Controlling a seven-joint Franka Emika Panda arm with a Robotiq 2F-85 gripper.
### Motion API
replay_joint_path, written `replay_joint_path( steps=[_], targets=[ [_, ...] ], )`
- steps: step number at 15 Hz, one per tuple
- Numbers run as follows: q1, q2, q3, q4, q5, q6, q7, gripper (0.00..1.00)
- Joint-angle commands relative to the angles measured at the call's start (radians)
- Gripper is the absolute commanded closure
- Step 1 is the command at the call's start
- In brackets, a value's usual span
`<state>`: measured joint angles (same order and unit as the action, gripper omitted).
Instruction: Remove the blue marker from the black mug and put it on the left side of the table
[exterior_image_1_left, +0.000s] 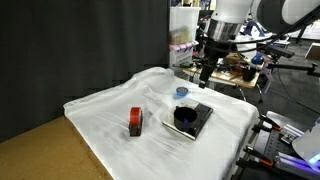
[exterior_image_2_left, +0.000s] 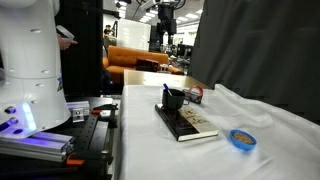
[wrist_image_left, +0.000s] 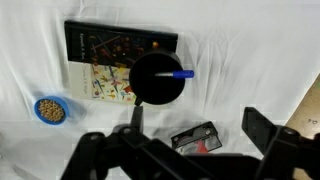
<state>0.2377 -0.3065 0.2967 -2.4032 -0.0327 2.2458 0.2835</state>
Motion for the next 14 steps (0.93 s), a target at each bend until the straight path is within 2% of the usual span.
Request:
replay_joint_path(
  steps=[1, 5, 6, 14],
  targets=[
    [0.014, -0.015, -0.026, -0.027, 0.056, 0.046, -0.092, 0.00],
    [0.028, -0.018, -0.055, -0.051, 0.167, 0.118, -0.184, 0.00],
    [0.007, -0.002, -0.031, -0.027, 0.118, 0.076, -0.133, 0.00],
    [0.005, 0.001, -0.025, -0.025, 0.110, 0.071, -0.128, 0.00]
  ],
)
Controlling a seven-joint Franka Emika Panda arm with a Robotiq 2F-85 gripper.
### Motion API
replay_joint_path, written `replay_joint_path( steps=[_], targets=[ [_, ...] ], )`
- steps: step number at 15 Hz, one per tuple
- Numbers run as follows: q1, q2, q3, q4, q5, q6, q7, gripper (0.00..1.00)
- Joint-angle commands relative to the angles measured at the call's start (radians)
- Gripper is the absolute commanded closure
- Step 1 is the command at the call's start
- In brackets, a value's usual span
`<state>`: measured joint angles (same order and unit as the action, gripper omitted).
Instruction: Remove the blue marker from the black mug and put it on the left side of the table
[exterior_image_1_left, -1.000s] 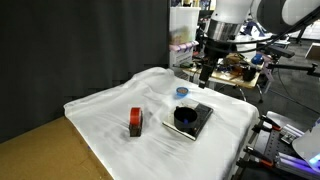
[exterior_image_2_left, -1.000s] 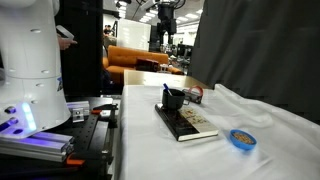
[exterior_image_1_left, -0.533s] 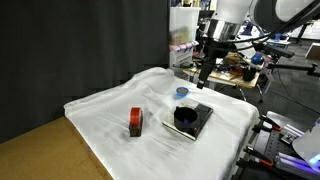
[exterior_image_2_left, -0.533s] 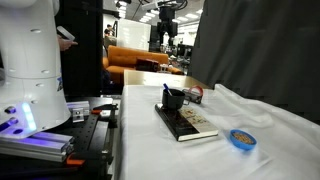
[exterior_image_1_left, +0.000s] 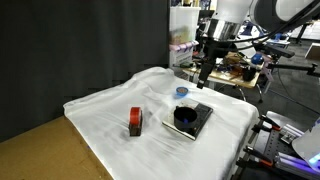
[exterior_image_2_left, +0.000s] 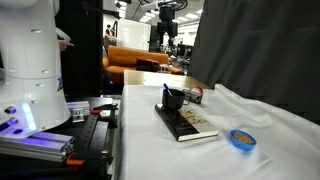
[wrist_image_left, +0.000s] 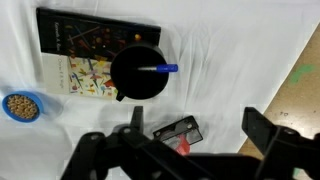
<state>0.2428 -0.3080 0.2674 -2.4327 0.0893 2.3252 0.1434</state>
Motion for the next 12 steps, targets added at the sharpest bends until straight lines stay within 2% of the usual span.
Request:
replay_joint_path(
  steps=[1, 8, 12],
  targets=[
    [0.001, 0.005, 0.005, 0.005, -0.011, -0.009, 0.011, 0.00],
    [0.015, 0.019, 0.035, 0.010, -0.017, -0.015, 0.043, 0.00],
    [-0.018, 0.057, 0.074, 0.014, -0.116, -0.043, 0.201, 0.00]
  ],
)
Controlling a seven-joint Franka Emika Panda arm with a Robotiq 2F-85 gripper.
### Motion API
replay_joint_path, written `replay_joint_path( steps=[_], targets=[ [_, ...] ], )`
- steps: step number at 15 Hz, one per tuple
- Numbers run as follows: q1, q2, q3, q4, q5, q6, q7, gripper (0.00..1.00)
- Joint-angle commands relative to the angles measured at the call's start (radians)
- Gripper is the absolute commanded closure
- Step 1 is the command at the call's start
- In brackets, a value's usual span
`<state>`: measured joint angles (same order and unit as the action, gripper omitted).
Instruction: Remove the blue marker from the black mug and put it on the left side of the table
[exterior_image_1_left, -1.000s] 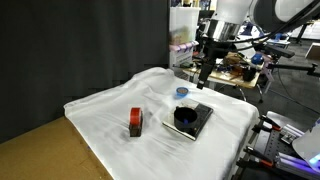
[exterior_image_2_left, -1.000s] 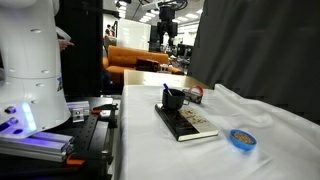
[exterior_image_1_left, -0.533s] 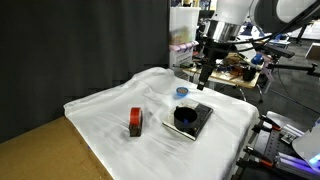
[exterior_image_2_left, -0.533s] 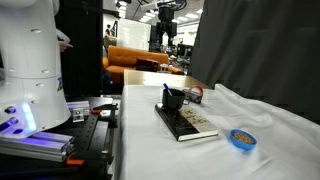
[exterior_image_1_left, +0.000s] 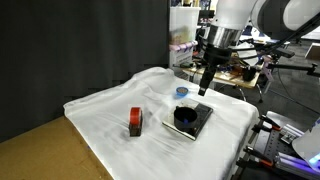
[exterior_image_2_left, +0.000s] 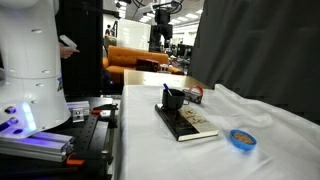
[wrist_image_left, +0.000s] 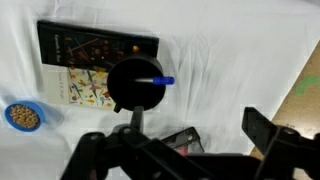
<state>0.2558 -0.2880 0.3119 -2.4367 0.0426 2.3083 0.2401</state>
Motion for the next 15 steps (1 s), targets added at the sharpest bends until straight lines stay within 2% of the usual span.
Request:
replay_joint_path(
  steps=[1, 6, 15],
  targets=[
    [-0.035, 0.057, 0.034, 0.022, -0.096, -0.032, 0.148, 0.00],
    [-0.032, 0.168, 0.027, 0.055, -0.182, -0.037, 0.278, 0.00],
    [0.000, 0.269, 0.012, 0.137, -0.207, -0.074, 0.315, 0.00]
  ],
)
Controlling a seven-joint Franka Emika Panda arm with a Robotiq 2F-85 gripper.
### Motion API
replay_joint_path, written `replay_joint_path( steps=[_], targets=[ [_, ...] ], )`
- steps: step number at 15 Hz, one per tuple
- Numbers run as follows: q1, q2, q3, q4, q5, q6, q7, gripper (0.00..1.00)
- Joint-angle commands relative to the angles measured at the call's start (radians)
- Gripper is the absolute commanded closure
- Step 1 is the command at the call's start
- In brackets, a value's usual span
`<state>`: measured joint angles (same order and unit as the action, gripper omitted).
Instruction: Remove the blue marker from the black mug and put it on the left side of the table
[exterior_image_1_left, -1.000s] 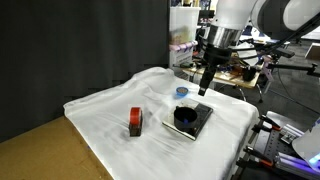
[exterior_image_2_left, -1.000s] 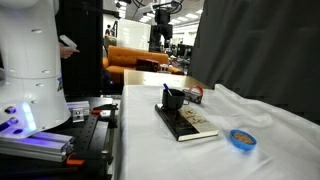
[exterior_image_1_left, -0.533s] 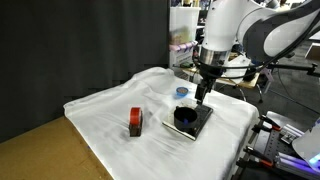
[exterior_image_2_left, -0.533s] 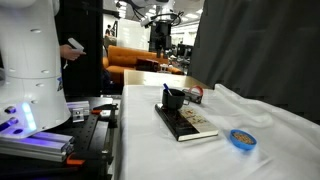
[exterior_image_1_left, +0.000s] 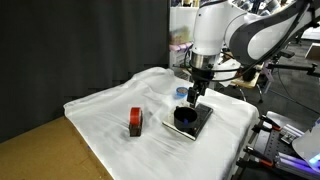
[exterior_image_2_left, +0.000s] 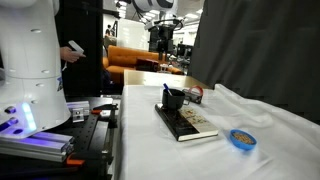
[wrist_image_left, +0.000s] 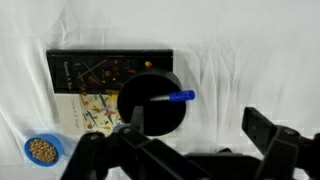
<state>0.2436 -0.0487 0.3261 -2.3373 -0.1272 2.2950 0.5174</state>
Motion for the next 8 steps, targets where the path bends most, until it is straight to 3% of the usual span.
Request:
replay_joint_path(
  steps=[1, 8],
  targets=[
    [0.015, 0.036, -0.002, 0.043, -0.048, -0.081, 0.049, 0.00],
    [0.044, 0.118, -0.008, 0.159, -0.199, -0.309, 0.241, 0.00]
  ],
)
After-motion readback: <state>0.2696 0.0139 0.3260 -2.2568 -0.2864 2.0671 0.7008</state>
